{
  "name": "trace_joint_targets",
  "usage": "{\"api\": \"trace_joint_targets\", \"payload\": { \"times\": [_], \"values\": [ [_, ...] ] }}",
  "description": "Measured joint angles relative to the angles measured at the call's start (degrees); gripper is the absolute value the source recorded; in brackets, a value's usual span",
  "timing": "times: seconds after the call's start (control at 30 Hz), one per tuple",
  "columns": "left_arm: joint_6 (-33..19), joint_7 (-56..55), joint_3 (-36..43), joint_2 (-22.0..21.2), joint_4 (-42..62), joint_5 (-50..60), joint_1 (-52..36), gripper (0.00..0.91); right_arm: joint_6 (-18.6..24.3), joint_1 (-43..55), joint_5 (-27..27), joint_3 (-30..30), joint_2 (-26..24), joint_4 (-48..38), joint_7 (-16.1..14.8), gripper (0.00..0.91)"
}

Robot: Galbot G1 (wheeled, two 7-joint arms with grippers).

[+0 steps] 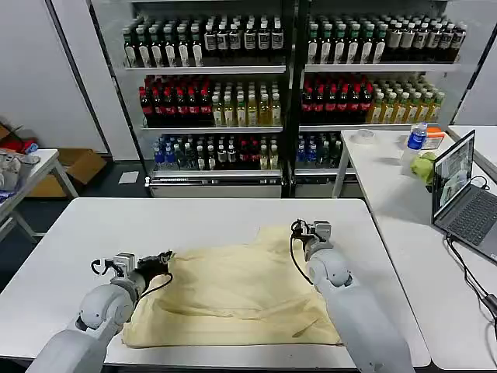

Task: Fold and organize the clothes.

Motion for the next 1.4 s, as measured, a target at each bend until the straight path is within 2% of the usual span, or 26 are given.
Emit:
{"api": "trace_joint_targets", "payload": {
  "times": [0.33,0.8,1.4],
  "values": [
    [-0.2,0.0,-3.2,1.3,-4.7,-1.3,3.3,0.01,0.1,-6.3,0.4,3.0,-4.0,11.3,-0.9,0.0],
    [0.4,0.6,-10.9,2.5,-12.8,-2.1,12.8,0.01,-0.7,-21.6,0.9,10.5,-10.3,28.2,-3.1,0.0],
    [1.0,2.1,-16.7,0.9,-19.6,0.5,24.2,0.01,-3.4,-38.8,-0.8,19.0,-10.2,41.2,-3.9,0.0]
  ]
}}
